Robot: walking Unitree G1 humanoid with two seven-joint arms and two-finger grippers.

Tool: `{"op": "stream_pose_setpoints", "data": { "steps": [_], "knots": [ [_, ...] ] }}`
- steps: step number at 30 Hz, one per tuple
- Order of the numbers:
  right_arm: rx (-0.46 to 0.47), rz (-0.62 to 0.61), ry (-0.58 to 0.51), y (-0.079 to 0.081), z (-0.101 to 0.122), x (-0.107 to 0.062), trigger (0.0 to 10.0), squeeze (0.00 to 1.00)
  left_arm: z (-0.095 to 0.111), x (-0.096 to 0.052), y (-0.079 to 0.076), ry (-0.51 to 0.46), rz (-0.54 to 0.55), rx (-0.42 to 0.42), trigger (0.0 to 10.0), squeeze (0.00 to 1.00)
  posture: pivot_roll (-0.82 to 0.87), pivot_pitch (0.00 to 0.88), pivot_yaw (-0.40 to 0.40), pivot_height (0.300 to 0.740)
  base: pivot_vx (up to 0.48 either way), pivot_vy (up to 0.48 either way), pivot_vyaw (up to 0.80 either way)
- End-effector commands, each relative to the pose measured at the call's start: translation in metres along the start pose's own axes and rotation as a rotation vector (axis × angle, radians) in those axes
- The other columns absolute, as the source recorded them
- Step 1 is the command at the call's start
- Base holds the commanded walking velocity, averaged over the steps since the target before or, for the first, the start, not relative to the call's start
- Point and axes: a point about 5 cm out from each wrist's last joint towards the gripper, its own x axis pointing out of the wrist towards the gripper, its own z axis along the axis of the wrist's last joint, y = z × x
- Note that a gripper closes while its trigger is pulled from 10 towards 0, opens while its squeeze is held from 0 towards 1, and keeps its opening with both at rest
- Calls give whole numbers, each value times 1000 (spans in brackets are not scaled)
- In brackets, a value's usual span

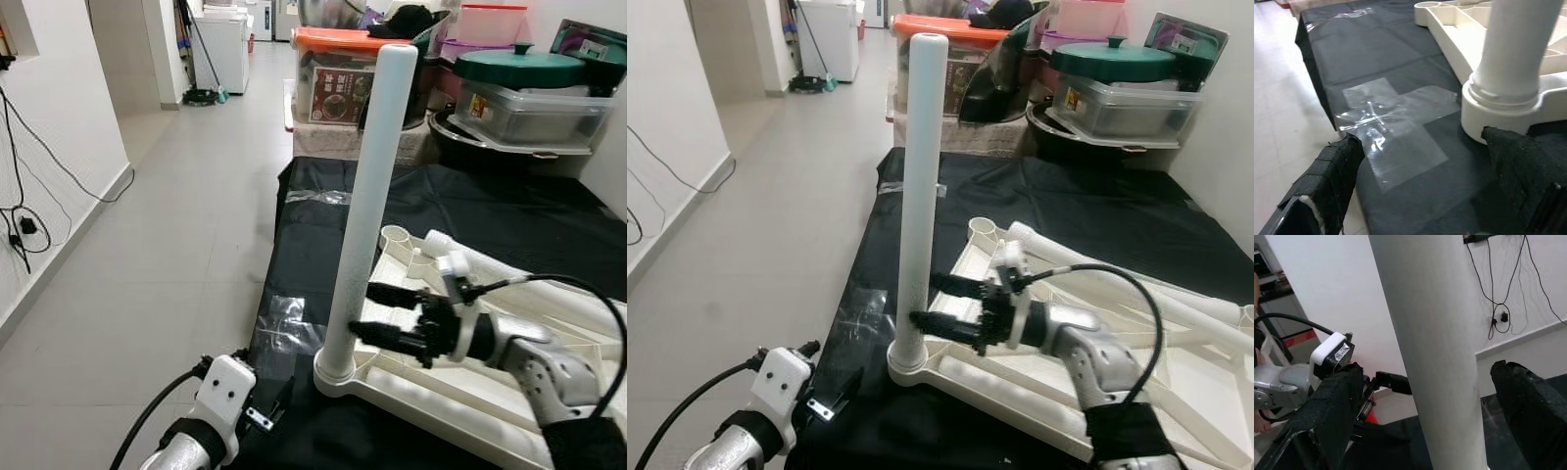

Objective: Building children table

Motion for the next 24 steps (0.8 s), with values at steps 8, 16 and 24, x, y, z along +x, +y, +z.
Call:
{"op": "stream_pose_setpoints", "data": {
  "steps": [8,16,24],
  "knots": [
    [-79,61,31,9,0,40,10000,0,-1,-1,-2,-3,-20,15,10000,0,136,0,-74,740,0,0,0],
    [-124,-99,72,2,-6,61,0,0,0,0,-4,-6,-23,17,10000,0,131,0,-78,740,0,0,0],
    [-126,-439,-9,-15,-3,41,0,0,0,0,-5,-6,-21,6,10000,0,120,0,-82,740,0,0,0]
  ]
}}
